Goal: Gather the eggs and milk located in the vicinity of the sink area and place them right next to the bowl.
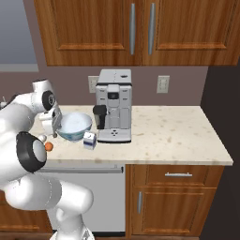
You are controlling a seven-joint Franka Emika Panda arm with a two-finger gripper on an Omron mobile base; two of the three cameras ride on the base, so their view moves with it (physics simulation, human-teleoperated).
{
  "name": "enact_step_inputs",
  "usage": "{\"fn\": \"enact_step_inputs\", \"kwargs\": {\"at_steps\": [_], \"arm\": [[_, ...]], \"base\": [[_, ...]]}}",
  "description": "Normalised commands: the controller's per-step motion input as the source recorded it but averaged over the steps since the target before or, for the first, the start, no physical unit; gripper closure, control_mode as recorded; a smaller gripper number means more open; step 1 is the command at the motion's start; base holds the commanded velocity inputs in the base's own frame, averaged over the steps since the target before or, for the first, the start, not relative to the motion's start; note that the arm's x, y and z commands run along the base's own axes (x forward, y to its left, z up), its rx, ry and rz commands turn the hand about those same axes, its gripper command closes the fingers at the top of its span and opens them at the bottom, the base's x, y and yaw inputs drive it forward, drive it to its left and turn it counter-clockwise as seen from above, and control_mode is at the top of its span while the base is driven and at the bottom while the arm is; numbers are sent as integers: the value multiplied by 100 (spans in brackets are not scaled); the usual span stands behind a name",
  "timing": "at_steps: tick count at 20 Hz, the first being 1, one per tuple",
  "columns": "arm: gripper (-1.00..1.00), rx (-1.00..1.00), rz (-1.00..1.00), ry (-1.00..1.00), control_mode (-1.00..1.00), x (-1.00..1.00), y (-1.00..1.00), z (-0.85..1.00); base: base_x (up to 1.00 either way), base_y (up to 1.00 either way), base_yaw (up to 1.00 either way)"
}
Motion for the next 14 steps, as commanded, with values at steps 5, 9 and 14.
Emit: {"fn": "enact_step_inputs", "kwargs": {"at_steps": [5, 9, 14], "arm": [[-100, -21, 21, -8, -100, -34, 30, -17], [-100, -11, 24, -18, -100, -52, 13, -5], [-100, -3, 24, -9, -100, -34, 2, 0]], "base": [[0, 0, 0], [0, 0, 0], [0, 0, 0]]}}
